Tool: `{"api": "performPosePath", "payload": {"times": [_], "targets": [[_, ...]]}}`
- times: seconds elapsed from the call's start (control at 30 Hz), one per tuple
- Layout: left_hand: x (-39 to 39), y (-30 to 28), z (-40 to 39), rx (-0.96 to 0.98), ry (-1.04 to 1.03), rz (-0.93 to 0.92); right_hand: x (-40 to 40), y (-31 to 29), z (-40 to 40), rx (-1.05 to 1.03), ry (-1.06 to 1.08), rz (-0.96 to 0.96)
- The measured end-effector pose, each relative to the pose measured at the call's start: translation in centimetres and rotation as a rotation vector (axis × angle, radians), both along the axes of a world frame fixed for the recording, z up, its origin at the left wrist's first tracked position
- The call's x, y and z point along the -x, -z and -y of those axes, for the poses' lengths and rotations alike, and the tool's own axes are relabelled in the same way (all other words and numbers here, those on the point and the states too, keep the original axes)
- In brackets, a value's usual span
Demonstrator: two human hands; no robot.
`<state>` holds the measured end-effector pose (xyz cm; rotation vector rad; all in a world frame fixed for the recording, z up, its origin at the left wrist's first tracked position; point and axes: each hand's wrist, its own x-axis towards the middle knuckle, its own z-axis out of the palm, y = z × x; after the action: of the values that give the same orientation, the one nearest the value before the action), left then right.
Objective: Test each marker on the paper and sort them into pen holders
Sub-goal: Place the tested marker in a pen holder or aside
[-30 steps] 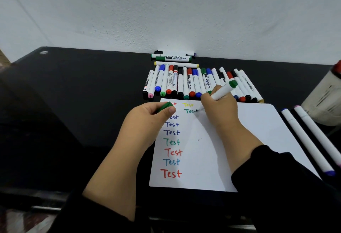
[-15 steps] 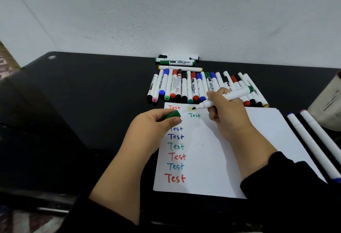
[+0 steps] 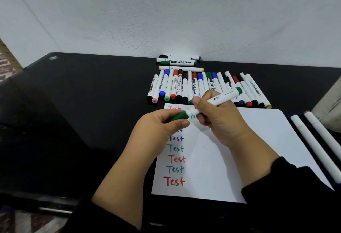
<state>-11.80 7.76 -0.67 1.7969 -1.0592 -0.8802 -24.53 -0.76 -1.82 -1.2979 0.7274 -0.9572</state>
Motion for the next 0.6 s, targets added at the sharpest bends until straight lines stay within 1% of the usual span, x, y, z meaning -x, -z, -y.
{"api": "performPosePath", "payload": {"times": [0.1,0.27,0.37,0.6], "targets": [[0.20,-0.10,0.09,-0.002,0.011,0.008,-0.05,-0.10,-0.02,-0.023,-0.053,0.001],[0.35,0.13,0.12,0.028,0.003,0.020,0.11,-0.03,0.31,-0.137,-0.147,0.089],[0.07,0.09,-0.05,0.072,-0.037,-0.002,0.47,-0.08,0.48,-0.161,-0.207,0.114],[0.67,0.16,-0.37,0.089,-0.093,0.005,0.42,0.07,0.61,-0.174,-0.229,0.120]]}}
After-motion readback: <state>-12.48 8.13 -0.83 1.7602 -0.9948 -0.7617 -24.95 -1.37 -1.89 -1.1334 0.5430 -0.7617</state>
